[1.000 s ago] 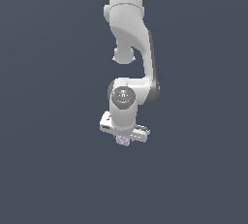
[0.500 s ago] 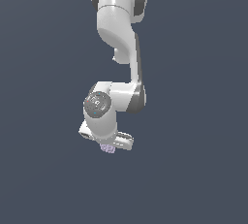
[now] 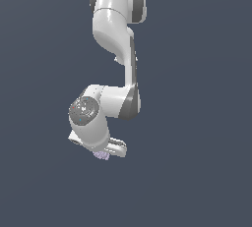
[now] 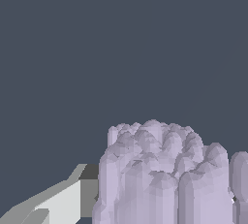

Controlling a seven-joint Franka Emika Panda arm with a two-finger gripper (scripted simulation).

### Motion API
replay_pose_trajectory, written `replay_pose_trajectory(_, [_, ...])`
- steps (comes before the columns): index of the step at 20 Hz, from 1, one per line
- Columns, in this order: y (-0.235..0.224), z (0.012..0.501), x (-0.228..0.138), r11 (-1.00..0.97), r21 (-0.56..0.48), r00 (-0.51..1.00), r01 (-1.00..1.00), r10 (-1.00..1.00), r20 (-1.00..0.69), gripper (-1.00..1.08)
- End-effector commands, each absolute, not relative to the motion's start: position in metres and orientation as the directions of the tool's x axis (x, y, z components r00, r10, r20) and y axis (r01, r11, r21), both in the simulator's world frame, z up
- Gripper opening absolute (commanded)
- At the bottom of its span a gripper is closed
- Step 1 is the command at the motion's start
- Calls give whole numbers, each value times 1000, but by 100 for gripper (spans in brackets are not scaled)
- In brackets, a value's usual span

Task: Pick up the object and move it to a goal position.

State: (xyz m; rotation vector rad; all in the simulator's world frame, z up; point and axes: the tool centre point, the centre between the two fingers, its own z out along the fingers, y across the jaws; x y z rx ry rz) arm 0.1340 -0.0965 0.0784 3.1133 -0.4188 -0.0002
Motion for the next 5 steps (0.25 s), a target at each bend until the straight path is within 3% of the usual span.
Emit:
replay_pose_trajectory(1, [-99,79,136,-965,0,965,-263,-263,0,-100])
replay_pose_trajectory(5, [-101,80,138,-965,0,965,-263,-263,0,-100])
